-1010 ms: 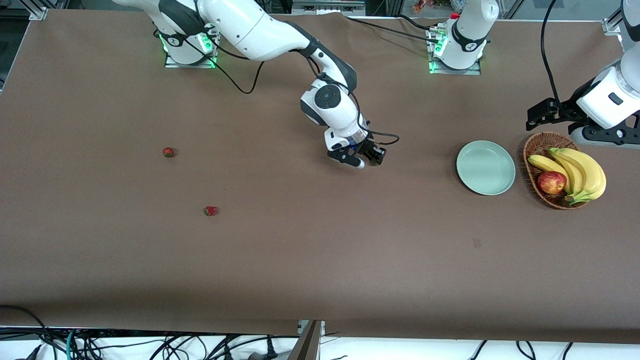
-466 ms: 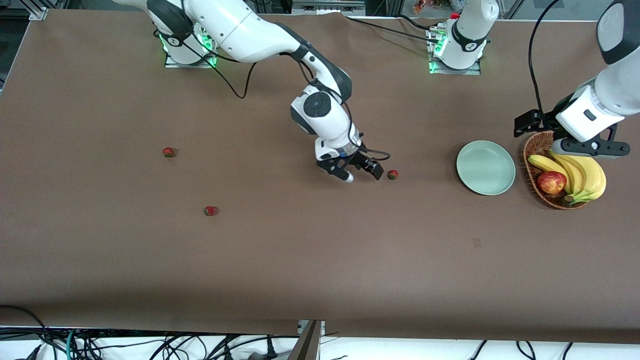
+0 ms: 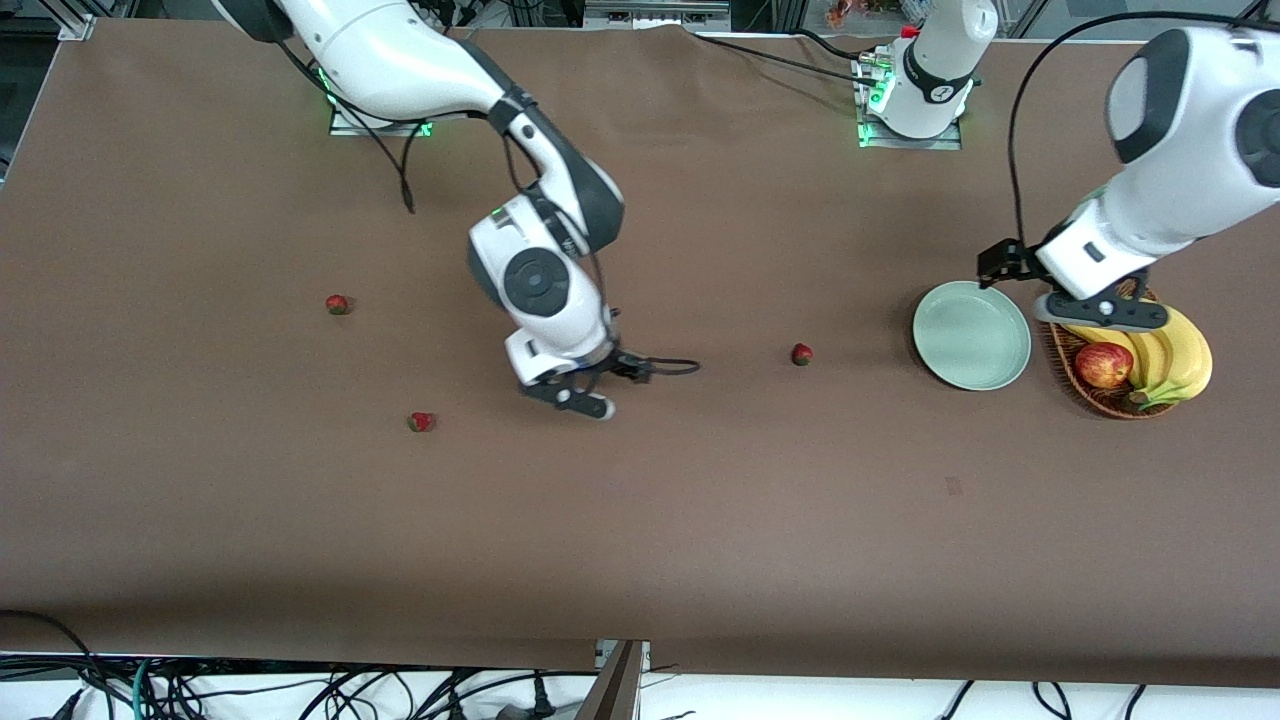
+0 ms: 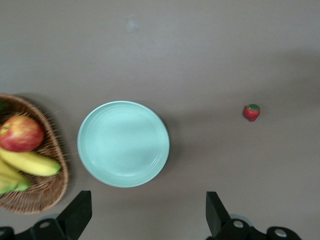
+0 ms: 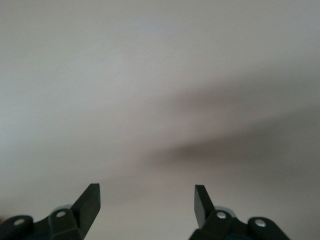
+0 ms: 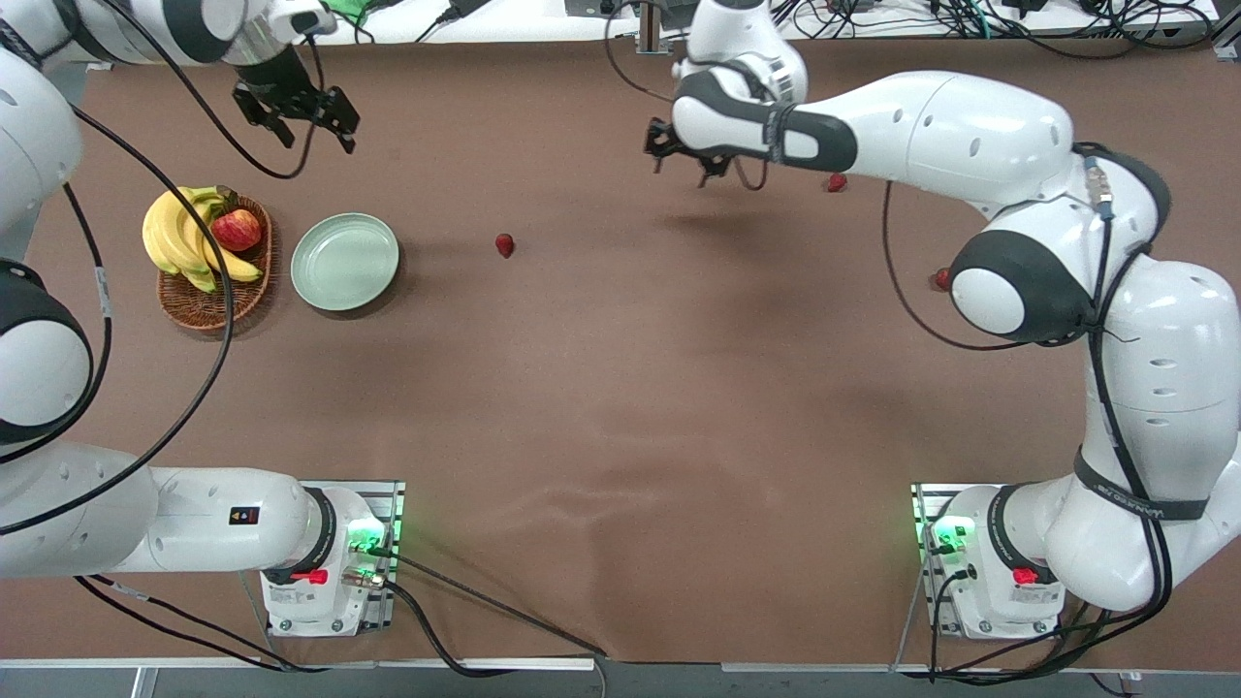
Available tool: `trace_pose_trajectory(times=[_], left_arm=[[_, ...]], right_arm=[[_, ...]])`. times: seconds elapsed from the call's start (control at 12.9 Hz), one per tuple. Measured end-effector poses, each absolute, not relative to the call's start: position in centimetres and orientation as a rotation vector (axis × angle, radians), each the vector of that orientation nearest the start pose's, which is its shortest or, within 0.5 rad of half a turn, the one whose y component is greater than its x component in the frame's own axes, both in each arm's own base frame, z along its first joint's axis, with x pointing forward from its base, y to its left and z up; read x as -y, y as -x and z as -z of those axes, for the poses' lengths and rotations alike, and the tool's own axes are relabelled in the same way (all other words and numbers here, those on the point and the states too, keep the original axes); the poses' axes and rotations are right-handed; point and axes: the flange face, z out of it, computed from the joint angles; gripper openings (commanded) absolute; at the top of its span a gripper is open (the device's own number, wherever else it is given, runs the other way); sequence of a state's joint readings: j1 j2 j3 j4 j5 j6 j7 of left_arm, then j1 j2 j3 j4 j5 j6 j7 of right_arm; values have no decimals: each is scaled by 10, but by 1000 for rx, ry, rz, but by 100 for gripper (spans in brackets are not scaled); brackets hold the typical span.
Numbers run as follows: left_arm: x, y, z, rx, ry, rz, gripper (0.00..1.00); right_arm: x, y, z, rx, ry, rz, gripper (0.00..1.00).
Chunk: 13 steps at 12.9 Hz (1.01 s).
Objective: Collect all strawberries into plate
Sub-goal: 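Move the right gripper to the second strawberry while the left gripper reaches the first, then close both grippers on their strawberries and lift them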
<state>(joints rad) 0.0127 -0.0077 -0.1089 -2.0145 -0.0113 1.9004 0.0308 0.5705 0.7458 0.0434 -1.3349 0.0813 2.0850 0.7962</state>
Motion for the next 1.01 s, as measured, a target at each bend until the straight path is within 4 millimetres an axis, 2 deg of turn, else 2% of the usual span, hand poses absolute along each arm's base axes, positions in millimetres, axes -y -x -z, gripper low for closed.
trace_pose_trajectory(times=[0.16, 0.31, 0.47, 0.54, 0.7, 1.01], left_arm=[[88, -530, -421, -173, 3137, -109, 100], [138, -520, -392, -127, 3146, -58, 100], [189, -515, -360, -78, 3178, -8, 100], [207, -515, -342, -61, 3189, 16, 100], [231, -516, -300, -21, 3170, 72, 100], [262, -506, -219, 50, 3120, 178, 100]], right_arm=[[-360, -619, -283, -163, 3138, -105, 84], [-293, -629, -268, 7, 3206, -137, 84], [-240, -633, -247, 109, 3238, -128, 84], [-221, -633, -235, 151, 3246, -106, 84], [-198, -627, -214, 188, 3254, -69, 83], [-173, -623, -197, 200, 3253, -35, 76]])
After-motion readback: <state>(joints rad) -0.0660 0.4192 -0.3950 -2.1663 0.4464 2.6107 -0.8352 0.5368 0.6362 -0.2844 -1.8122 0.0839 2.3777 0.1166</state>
